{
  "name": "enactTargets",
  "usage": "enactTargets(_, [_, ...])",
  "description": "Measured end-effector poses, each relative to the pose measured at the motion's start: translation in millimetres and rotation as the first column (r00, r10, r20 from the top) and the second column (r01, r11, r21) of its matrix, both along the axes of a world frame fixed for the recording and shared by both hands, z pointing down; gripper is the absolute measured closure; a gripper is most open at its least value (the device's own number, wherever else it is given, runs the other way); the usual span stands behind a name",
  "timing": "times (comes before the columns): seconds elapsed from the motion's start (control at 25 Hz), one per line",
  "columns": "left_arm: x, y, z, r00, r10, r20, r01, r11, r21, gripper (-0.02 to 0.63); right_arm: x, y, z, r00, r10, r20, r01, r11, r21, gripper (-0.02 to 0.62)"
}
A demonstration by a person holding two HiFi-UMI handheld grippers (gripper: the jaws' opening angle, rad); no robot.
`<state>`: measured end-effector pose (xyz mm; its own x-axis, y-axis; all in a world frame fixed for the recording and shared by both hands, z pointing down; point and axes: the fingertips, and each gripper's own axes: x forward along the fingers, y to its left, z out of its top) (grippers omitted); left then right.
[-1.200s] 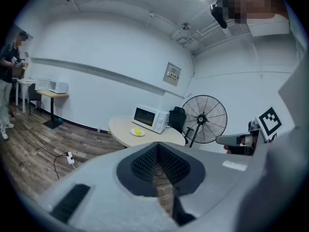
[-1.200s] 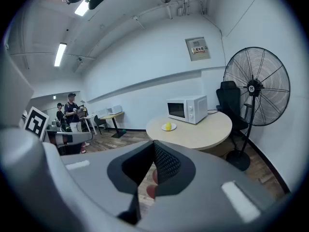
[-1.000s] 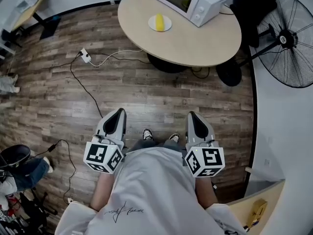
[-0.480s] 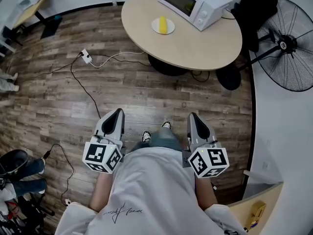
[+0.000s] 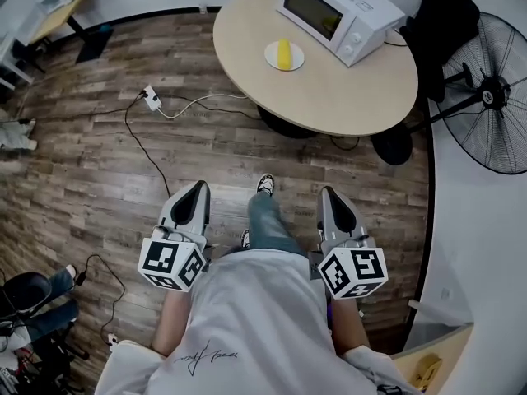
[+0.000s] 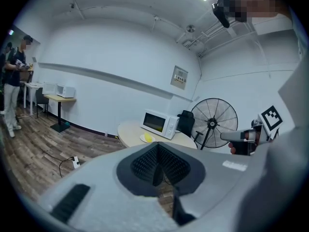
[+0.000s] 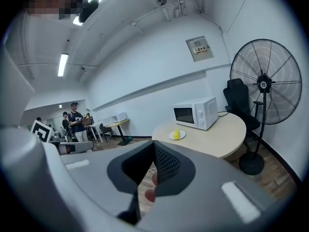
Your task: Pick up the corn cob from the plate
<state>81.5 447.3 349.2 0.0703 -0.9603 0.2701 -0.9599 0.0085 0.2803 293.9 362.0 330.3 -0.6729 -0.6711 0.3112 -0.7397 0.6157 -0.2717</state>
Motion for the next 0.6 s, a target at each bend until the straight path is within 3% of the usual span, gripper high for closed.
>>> enactTargets(0.6, [-36.7,-137.1,-14.3,0.999,0.036,0.011,-0.036,0.999,0.002,0.615,-46.6,-122.3,-2.9,0.999,-0.038,0.027,0.039,0.999,-0.035,0.581])
